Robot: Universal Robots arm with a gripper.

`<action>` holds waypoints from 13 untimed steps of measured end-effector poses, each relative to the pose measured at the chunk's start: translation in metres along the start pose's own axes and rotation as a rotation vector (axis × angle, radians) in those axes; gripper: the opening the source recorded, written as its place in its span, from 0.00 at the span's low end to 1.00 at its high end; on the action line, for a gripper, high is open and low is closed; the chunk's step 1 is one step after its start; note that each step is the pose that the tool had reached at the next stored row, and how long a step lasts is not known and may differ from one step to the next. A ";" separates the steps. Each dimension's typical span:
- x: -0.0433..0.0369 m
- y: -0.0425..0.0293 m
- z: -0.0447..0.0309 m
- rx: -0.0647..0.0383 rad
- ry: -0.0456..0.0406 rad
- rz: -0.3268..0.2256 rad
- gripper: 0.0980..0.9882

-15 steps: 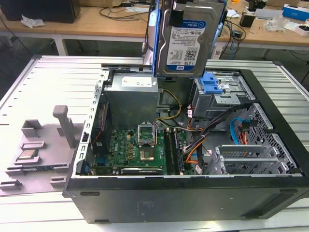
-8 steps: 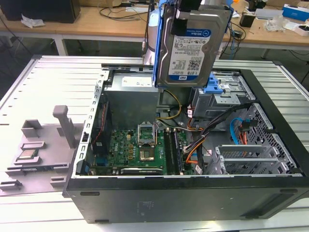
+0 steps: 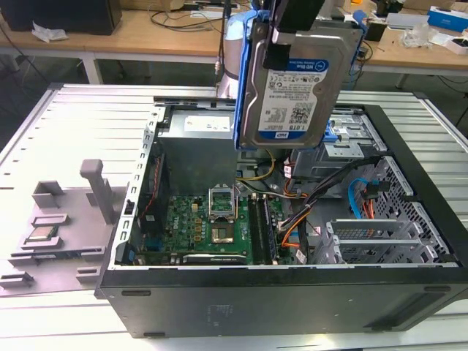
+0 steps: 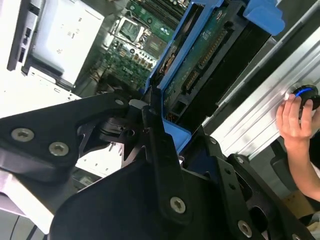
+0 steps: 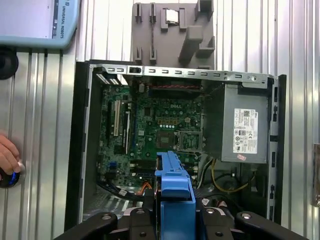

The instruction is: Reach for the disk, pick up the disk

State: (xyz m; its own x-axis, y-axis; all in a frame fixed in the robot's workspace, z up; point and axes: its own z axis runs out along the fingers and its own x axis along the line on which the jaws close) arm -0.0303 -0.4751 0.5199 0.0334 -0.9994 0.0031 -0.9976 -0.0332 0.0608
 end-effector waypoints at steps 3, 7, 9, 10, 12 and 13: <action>0.0129 0.0004 0.0001 0.000 0.0000 0.000 0.30; 0.0257 0.0009 0.0002 0.000 -0.0001 0.000 0.30; 0.0324 0.0011 0.0002 0.000 0.0001 0.000 0.30; 0.0368 0.0013 0.0002 0.000 0.0000 0.000 0.30; 0.0479 0.0016 0.0003 0.000 0.0001 0.000 0.30; 0.0544 0.0018 0.0003 0.000 0.0000 0.000 0.30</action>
State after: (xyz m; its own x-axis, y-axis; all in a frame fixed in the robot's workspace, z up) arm -0.0303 -0.5295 0.5198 0.0334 -0.9994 0.0031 -0.9976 -0.0332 0.0608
